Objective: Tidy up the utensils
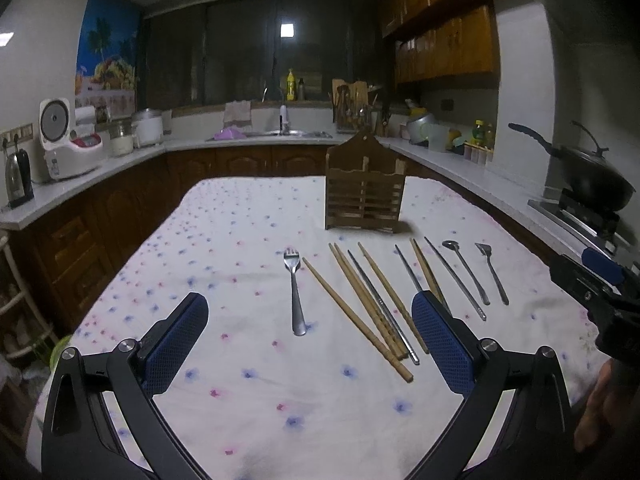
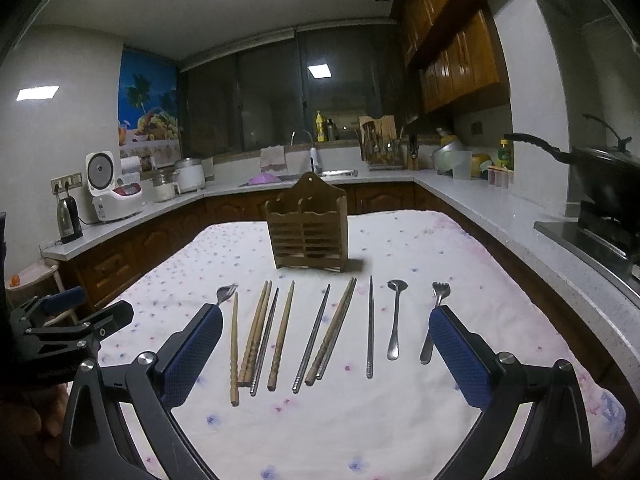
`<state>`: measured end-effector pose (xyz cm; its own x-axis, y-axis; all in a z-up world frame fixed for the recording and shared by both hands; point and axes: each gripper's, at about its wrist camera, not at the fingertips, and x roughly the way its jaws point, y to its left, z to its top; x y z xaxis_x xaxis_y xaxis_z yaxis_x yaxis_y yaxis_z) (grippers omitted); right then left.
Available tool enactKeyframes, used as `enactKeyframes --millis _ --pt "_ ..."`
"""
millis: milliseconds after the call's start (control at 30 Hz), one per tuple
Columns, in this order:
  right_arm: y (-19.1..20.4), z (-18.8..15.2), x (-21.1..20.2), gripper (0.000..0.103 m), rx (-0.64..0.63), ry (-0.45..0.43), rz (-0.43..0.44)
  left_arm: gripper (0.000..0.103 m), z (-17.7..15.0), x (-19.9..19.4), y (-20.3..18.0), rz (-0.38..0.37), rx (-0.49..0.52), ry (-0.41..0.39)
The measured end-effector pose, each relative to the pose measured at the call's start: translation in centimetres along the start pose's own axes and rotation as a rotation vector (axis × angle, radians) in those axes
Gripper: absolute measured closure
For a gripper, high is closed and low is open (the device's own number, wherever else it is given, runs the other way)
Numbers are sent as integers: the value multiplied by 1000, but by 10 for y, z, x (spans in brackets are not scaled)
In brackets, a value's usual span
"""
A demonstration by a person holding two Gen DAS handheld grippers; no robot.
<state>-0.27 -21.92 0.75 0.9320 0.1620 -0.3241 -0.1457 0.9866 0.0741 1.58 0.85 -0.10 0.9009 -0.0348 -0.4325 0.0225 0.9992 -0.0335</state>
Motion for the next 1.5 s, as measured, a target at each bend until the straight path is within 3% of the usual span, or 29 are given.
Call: enactKeyframes --millis 400,700,967,1200,1267,1500 --pt "-18 15 46 4 46 112 41 2 21 53 5 -57 -27 133" --pt "-32 32 98 27 99 223 79 15 47 107 8 -121 -60 232" --pt "-47 42 164 70 153 352 102 28 64 157 7 -134 -51 311" --pt "-55 37 228 78 180 481 100 37 70 218 0 -159 -37 431" --pt "-59 32 244 79 187 519 95 44 70 234 -5 -159 -29 459" --pt "-71 20 279 81 195 601 78 49 69 277 -18 -140 -3 532"
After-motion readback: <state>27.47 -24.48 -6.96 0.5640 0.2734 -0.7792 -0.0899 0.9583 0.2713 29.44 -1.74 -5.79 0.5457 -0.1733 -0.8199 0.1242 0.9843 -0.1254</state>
